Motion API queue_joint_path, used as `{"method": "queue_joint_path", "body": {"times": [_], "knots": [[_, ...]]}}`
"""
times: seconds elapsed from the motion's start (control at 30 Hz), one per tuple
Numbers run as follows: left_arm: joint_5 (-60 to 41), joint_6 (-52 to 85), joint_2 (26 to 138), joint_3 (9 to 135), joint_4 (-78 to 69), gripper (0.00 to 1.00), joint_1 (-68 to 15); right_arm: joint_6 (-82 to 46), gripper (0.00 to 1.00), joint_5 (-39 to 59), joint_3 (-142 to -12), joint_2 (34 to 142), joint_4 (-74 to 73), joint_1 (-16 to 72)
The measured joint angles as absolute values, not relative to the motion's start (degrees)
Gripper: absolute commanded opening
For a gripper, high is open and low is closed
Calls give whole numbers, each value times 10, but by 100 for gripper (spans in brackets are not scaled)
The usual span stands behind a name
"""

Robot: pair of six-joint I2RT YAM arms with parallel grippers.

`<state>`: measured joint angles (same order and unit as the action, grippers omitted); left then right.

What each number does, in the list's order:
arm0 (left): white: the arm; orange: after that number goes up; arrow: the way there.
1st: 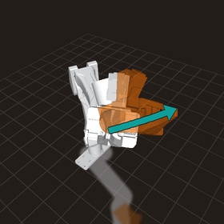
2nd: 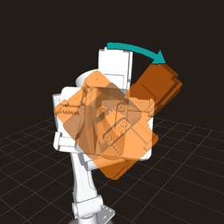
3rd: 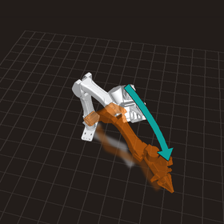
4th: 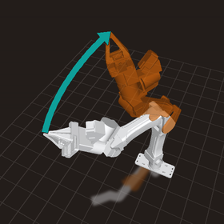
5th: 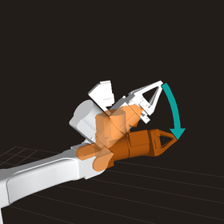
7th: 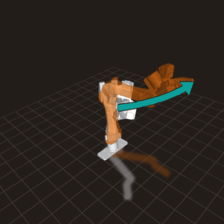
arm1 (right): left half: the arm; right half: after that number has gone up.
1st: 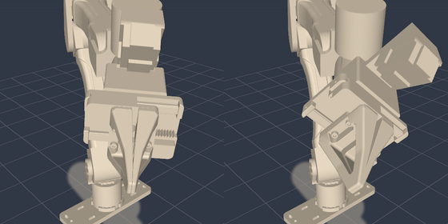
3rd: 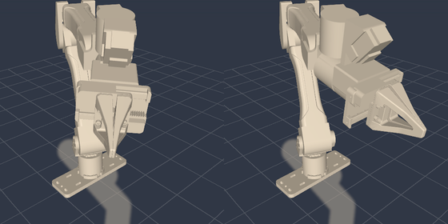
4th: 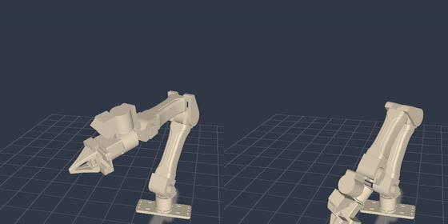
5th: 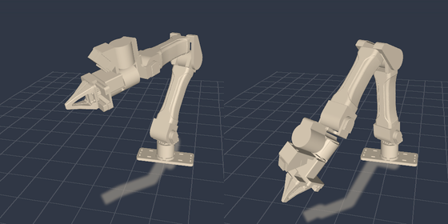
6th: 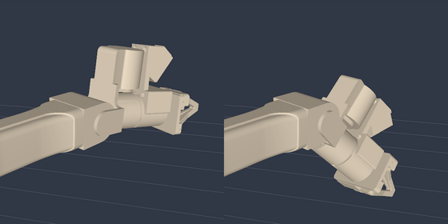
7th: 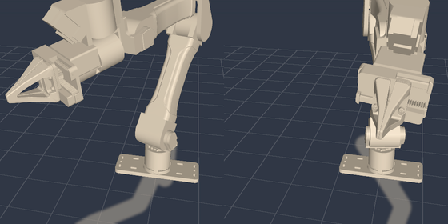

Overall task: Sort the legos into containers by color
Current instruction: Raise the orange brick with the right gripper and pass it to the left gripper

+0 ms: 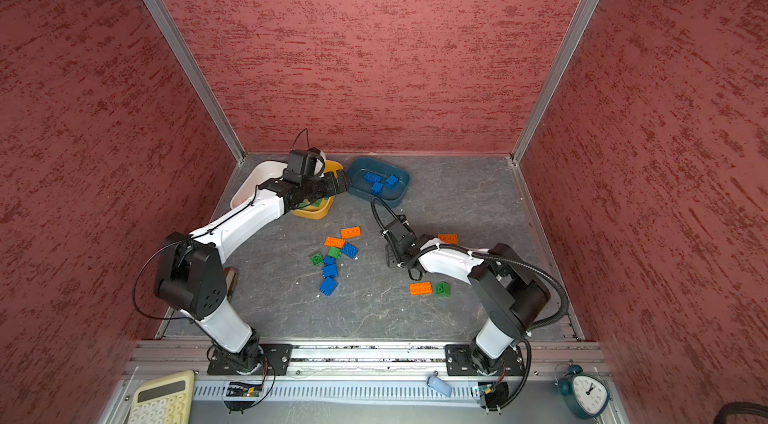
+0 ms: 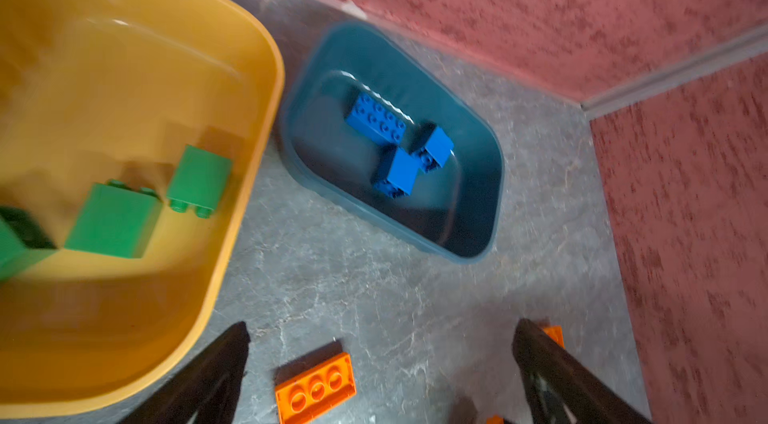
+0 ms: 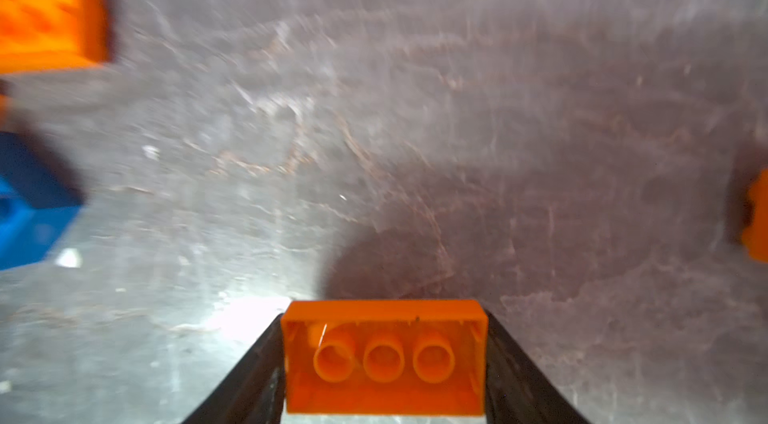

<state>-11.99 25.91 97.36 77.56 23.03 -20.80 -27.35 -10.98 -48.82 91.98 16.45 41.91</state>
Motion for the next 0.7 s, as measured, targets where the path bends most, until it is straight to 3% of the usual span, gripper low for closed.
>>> {"method": "queue_joint_path", "body": {"times": [0.33, 0.7], "knots": [[-274, 188, 959, 764, 301, 95, -212, -148, 50, -69, -406, 806, -58, 419], [-398, 117, 958, 764, 359, 85, -235, -6, 50, 50, -364, 782, -222, 421]]}}
